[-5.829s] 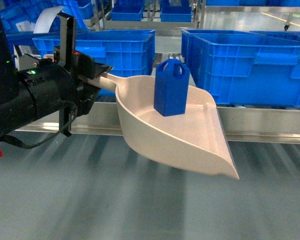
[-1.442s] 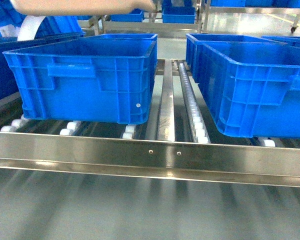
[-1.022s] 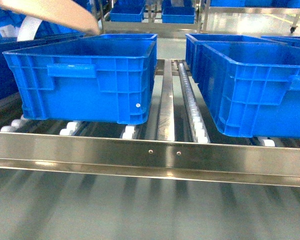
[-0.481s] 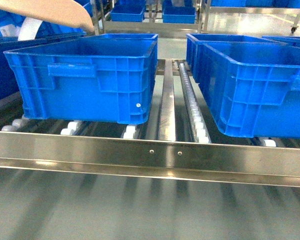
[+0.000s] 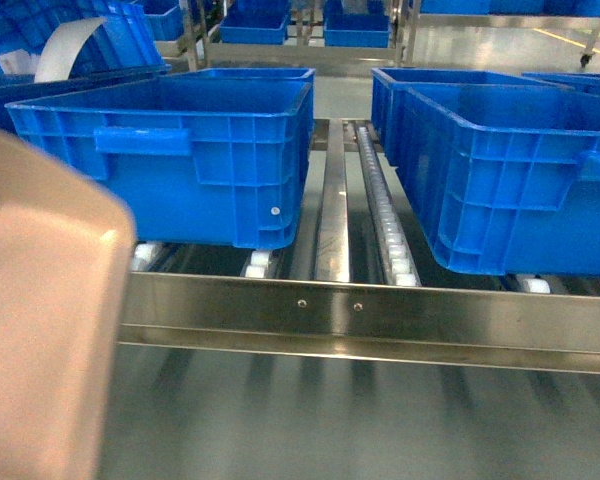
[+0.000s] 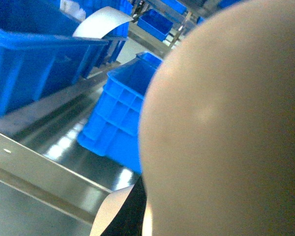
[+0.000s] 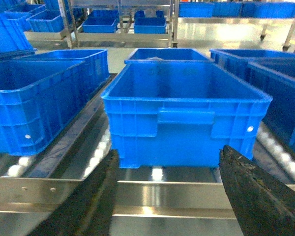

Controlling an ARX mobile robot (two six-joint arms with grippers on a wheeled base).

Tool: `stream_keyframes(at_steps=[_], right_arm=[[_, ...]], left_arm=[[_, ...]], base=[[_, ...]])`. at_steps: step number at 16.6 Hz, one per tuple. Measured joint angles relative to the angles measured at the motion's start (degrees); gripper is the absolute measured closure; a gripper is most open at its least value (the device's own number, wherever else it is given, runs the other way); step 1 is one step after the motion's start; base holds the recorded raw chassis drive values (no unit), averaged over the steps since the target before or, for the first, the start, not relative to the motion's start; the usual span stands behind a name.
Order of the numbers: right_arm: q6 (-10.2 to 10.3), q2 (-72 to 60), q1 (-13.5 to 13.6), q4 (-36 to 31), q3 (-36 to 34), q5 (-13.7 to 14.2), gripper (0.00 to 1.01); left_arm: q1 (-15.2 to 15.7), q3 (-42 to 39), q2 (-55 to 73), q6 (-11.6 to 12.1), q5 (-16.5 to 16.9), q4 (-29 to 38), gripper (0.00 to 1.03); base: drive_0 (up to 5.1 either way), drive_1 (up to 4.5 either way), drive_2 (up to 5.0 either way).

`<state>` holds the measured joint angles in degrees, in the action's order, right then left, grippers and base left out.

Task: Place part in tray to right shelf

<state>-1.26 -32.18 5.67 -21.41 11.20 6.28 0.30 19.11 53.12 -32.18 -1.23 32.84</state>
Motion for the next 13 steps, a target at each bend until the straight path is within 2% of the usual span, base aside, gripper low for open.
stream_keyframes(at_steps=[1,2,3,4,5,6,13], right_arm=[[0.22,1.14,-2.51,0.59,-1.53,-4.00,0.50],[0.26,2.84,-5.51,0.90,-2.91,-5.86,0.63],[0.42,4.39,-6.10,1.31,-3.87,-5.60,0.74],[0.42,5.97,-5.81,1.77,-4.61,-6.32,0.87],[0.42,7.15,-5.68,2.25,-5.25,-6.29,0.98],[0.57,8.61,-5.68,2.93,-6.19,-6.29,0.99],[0.63,16.72,-5.68,8.07,-9.16,-6.29,0.99]], left_arm=[[0.11,-2.91,-2.58,12.61,0.39,-0.28,0.88],[-0.22,-4.48,-4.28,21.62,1.09,0.22,0.88],[-0.35,-5.95,-5.95,25.88,1.22,0.39,0.88],[-0.37,-7.87,-8.15,28.65,1.27,0.28,0.88],[-0.35,-9.33,-9.70,29.75,1.16,-0.24,0.88],[-0.22,-10.75,-11.52,30.60,1.07,-1.05,0.88],[-0.26,-16.13,-23.61,31.15,1.20,-7.61,0.88]], base=[[0.0,0.00,0.0],[0.0,0.00,0.0],[0.0,0.00,0.0],[0.0,0.00,0.0],[0.0,0.00,0.0],[0.0,0.00,0.0],[0.0,0.00,0.0]])
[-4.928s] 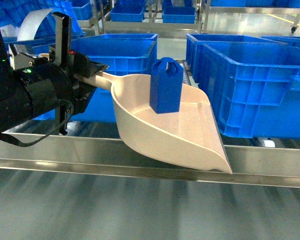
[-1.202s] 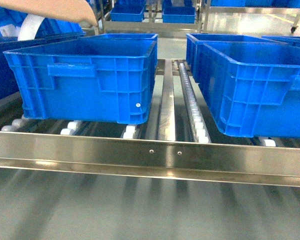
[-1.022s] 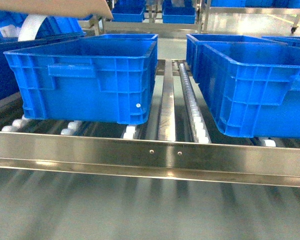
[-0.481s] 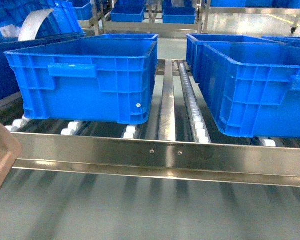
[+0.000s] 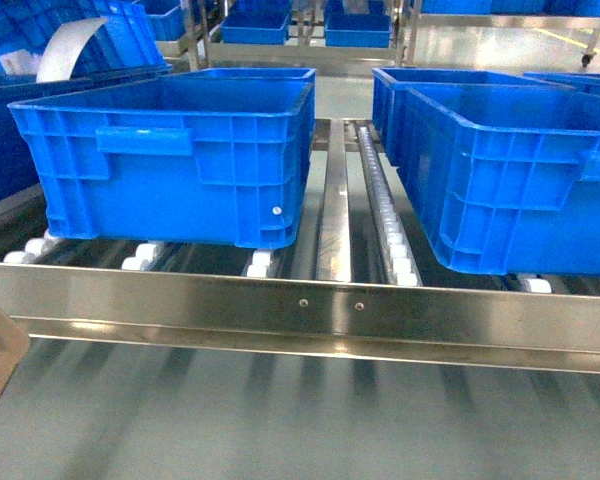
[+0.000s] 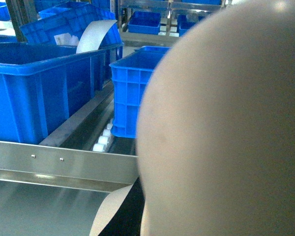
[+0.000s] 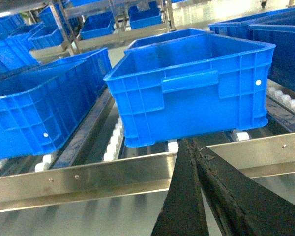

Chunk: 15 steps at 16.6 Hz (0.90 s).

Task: Place part in tray to right shelf

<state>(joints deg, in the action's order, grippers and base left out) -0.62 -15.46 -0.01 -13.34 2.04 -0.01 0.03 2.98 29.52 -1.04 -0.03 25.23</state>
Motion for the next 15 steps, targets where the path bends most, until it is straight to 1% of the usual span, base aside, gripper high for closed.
stream_keyframes(at_steps=[1,3,4,6,7,8,9,11,15], right_arm=[[0.04,0.98,0.00,-1.31,-1.31,0.00,0.99],[0.04,2.91,0.00,0.74,-1.31,0.00,0.99],[0.11,3.82,0.00,1.53,-1.31,0.00,0.99],[0.15,5.33,0.00,3.21,-1.31,0.02,0.99],[0.17,7.15,0.00,5.73,-1.27,0.02,0.99],[0.17,13.33,0.00,13.79,-1.27,0.04,0.99],[0.20,15.12,0.00,12.46,-1.22,-0.13,0.99],[0.20,15.19,0.00,14.01,-1.29,0.04,0.99],[0.20,15.19,0.00,13.60,-1.29,0.00,0.99]], left_arm=[[0.00,-0.33,-1.62,0.00,0.00,-1.05,0.88],[0.00,-1.03,-4.63,0.00,0.00,-2.86,0.88],[0.00,-2.12,-4.98,0.02,-0.07,-1.16,0.88],[0.00,-2.12,-8.00,0.04,-0.02,-4.55,0.88],[0.00,-2.12,-9.49,0.04,0.02,-5.70,0.88],[0.00,-2.12,-11.39,0.02,-0.02,-7.52,0.88],[0.00,-2.12,-12.50,0.04,0.04,-8.44,0.88],[0.00,-2.12,-14.86,0.04,-0.09,-10.93,0.88],[0.00,-2.12,-18.49,0.04,0.02,-14.62,0.88]], base=[[0.0,0.00,0.0],[0.0,0.00,0.0],[0.0,0.00,0.0],[0.0,0.00,0.0],[0.0,0.00,0.0],[0.0,0.00,0.0],[0.0,0.00,0.0],[0.0,0.00,0.0],[0.0,0.00,0.0]])
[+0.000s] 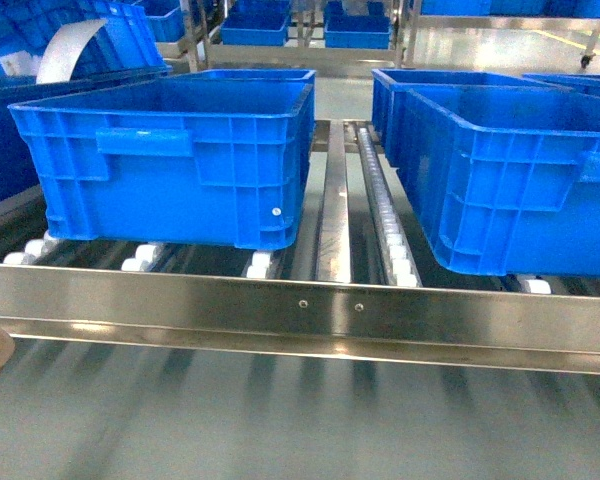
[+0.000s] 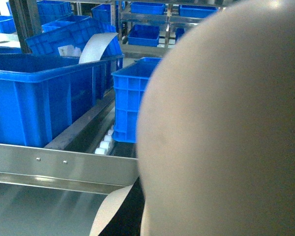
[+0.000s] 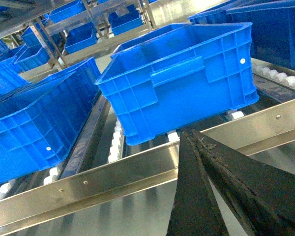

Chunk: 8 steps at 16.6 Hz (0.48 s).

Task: Place part in tray to right shelf

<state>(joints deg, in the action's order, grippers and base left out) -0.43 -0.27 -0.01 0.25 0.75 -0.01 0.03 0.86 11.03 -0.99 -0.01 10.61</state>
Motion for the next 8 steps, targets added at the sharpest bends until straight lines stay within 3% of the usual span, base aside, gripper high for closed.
stream_keyframes(at_steps=[1,3,8], right_arm=[[0.00,0.00,0.00,0.00,0.00,0.02,0.99],[0.00,0.00,0.00,0.02,0.00,0.02,0.99],[0.00,0.00,0.00,0.00,0.00,0.04,0.99]], left_arm=[[0.00,0.00,-1.53,-0.02,0.00,-1.79,0.88],[0.00,0.02,-9.64,-0.02,0.02,-12.48,0.88],[0.00,0.07,-10.45,0.02,-0.02,-10.67,0.88]], base=[[0.0,0.00,0.0],[0.0,0.00,0.0],[0.0,0.00,0.0]])
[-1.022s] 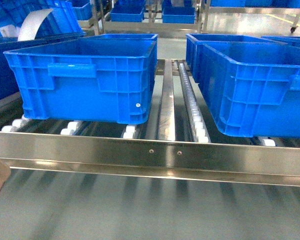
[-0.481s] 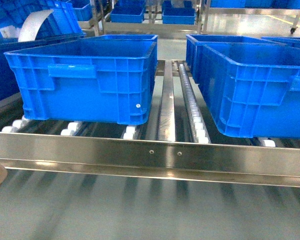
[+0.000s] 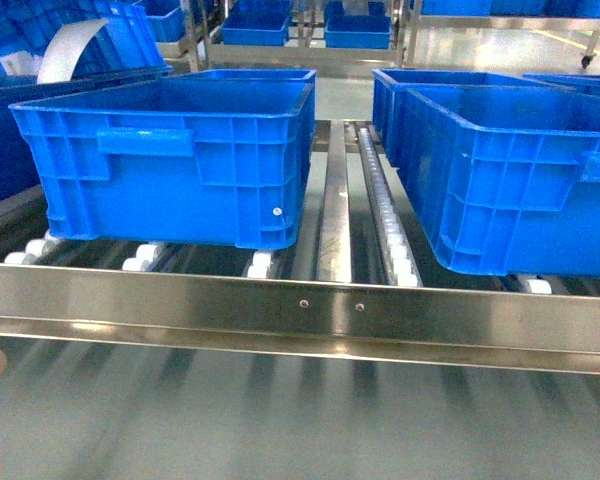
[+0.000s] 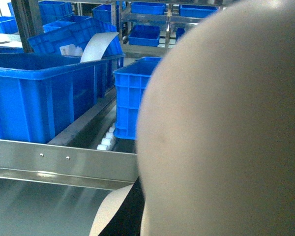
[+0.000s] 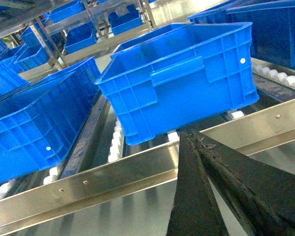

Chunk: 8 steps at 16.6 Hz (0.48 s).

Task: Place part in tray to right shelf

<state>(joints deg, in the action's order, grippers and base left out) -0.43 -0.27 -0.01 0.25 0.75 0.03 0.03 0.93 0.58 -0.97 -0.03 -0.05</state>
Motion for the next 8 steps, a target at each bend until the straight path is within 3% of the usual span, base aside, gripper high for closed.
stream_keyframes(at_steps=[8], right_arm=[[0.00,0.00,0.00,-0.02,0.00,-0.02,0.99]], left_arm=[[0.00,-0.02,0.00,0.00,0.00,-0.46,0.88]], base=[[0.0,0.00,0.0]])
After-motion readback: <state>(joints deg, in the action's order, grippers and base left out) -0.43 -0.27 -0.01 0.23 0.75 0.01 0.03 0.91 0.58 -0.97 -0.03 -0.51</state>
